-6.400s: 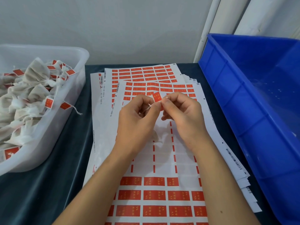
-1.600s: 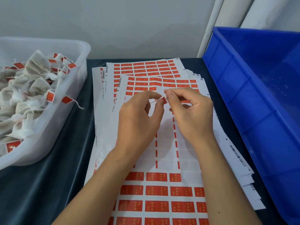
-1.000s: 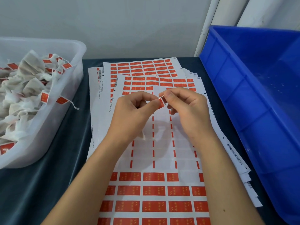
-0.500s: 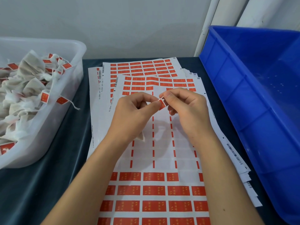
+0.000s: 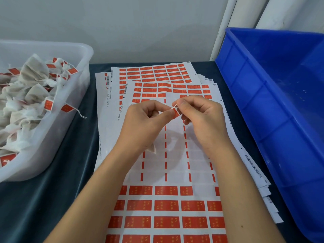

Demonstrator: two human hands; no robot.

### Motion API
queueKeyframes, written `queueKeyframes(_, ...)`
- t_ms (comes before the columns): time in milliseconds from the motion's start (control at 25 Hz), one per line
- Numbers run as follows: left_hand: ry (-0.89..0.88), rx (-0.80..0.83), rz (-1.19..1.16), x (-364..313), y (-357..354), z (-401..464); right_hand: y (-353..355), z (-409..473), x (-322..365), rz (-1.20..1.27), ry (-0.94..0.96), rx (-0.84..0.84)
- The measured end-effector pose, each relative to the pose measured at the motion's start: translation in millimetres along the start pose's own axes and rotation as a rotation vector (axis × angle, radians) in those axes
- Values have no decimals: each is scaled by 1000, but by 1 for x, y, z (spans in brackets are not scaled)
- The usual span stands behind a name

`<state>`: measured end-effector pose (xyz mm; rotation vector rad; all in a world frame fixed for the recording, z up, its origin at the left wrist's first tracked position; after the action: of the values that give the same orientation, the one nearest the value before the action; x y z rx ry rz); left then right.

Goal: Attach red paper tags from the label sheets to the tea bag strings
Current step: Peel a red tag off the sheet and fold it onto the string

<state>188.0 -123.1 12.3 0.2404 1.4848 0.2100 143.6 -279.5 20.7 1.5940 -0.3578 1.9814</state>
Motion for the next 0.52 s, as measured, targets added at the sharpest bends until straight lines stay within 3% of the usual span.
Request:
queueKeyframes(240,-12,-30,-15,3,3,3,-8,-3,-1,-1,25,131)
queueKeyframes(520,29,-28,-16,8,3,5,-6,0,-6,-8,15,94)
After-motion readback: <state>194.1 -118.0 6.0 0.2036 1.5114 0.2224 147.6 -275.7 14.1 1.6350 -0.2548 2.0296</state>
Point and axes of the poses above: each hand's wrist, its own z-axis towards the middle knuckle, its own y-axis out of the back of the hand, x = y × z, the point moved 8 cm from there along z, towards the middle knuckle, and after that the axes turned 12 degrees about -x, right-handed, at the moved point
